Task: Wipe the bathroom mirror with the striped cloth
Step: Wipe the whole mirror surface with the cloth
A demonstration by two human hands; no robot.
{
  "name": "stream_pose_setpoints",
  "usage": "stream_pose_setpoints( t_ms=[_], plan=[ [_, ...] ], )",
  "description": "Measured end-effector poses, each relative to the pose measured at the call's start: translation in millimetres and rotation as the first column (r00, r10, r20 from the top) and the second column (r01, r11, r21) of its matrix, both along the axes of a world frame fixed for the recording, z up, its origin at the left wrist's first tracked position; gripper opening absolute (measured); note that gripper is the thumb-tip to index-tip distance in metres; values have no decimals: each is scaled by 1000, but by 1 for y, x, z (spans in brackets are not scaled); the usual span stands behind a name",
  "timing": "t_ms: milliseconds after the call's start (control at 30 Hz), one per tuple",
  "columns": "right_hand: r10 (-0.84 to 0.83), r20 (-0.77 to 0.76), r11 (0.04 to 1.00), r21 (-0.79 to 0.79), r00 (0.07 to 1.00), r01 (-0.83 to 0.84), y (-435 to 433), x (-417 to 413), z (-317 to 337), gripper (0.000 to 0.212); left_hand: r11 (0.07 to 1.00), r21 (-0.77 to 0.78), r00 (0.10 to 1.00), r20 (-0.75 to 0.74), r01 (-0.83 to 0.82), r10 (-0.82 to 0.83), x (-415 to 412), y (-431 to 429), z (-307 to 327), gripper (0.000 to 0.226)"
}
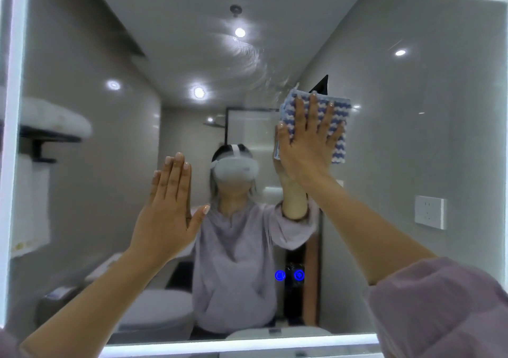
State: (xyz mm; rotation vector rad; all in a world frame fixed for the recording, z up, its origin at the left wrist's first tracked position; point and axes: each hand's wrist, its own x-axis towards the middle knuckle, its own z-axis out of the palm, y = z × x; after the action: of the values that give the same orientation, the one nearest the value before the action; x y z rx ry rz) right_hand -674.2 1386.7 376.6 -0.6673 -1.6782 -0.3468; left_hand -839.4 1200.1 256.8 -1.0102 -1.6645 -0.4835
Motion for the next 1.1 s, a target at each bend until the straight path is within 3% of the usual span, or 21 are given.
stream_pose_setpoints(
  t_ms=[400,700,833,1100],
  plan=[
    [-4,258,966,251,966,-63,-84,-80,8,60,998,27,999,-18,50,-50,-2,0,-2,79],
    [-56,385,930,355,921,-92,-72,-62,18,62,999,30,999,-18,41,-41,-4,1,-2,79],
    [-87,362,914,400,928,-71,-49,-44,26,60,998,36,999,-28,44,-43,-4,1,-2,80],
    [-50,176,960,279,983,-1,18,17,44,63,998,37,998,-33,47,-46,-3,2,-2,80]
  ],
)
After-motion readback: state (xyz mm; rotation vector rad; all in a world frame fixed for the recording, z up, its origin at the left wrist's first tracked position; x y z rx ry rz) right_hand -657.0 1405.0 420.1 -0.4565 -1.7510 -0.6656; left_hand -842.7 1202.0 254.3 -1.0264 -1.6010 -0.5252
